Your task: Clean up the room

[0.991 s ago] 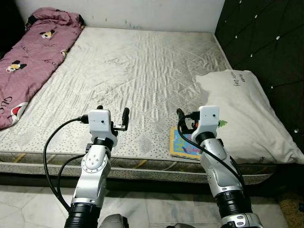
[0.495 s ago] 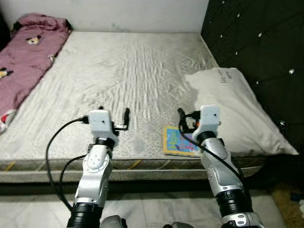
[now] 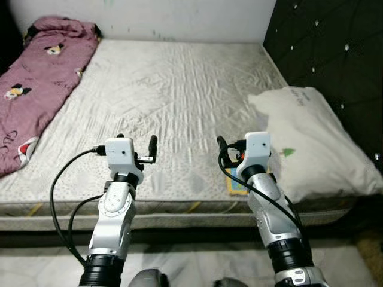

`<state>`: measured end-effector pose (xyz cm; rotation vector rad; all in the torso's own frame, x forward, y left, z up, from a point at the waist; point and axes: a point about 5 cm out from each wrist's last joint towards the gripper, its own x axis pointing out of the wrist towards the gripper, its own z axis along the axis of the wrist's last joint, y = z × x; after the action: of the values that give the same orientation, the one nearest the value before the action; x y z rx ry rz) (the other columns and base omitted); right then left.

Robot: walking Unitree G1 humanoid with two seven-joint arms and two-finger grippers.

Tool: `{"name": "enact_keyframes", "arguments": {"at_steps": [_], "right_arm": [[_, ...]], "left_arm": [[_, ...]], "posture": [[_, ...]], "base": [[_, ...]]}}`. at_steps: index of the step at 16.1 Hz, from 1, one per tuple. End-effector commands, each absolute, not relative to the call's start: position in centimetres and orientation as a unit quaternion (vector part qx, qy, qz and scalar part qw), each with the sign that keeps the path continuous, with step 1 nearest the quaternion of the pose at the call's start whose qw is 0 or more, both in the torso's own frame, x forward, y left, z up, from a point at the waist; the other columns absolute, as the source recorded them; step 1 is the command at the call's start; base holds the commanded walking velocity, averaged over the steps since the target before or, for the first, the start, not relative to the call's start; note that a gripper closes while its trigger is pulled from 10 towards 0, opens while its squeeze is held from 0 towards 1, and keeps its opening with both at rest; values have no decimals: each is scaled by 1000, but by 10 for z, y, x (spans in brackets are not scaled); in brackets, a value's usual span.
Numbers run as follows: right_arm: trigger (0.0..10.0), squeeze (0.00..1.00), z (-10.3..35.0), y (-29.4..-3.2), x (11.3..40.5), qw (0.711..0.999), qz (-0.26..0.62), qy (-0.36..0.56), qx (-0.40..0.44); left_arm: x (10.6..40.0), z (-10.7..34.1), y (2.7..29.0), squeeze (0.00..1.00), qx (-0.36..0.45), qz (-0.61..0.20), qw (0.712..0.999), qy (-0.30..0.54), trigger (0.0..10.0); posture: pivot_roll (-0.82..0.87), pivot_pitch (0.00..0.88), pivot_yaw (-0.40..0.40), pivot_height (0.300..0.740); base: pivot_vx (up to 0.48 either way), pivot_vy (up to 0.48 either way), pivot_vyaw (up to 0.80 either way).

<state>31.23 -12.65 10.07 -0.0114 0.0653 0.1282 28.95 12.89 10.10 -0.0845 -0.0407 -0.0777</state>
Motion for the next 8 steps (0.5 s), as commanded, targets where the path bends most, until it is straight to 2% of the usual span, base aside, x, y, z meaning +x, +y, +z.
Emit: {"name": "enact_keyframes", "arguments": {"at_steps": [1, 8], "right_arm": [[10000, 0, 97, -132, 312, 997, 55, 46, -5], [10000, 0, 94, -131, 311, 997, 56, 56, -8]], "left_arm": [[290, 101, 124, 0, -44, -44, 998, -18, 10000], [290, 101, 125, 0, -44, -43, 998, -17, 10000]], "posture": [[80, 0, -19, 740], [79, 0, -20, 740]], "base": [[0, 480, 0], [0, 480, 0]]}}
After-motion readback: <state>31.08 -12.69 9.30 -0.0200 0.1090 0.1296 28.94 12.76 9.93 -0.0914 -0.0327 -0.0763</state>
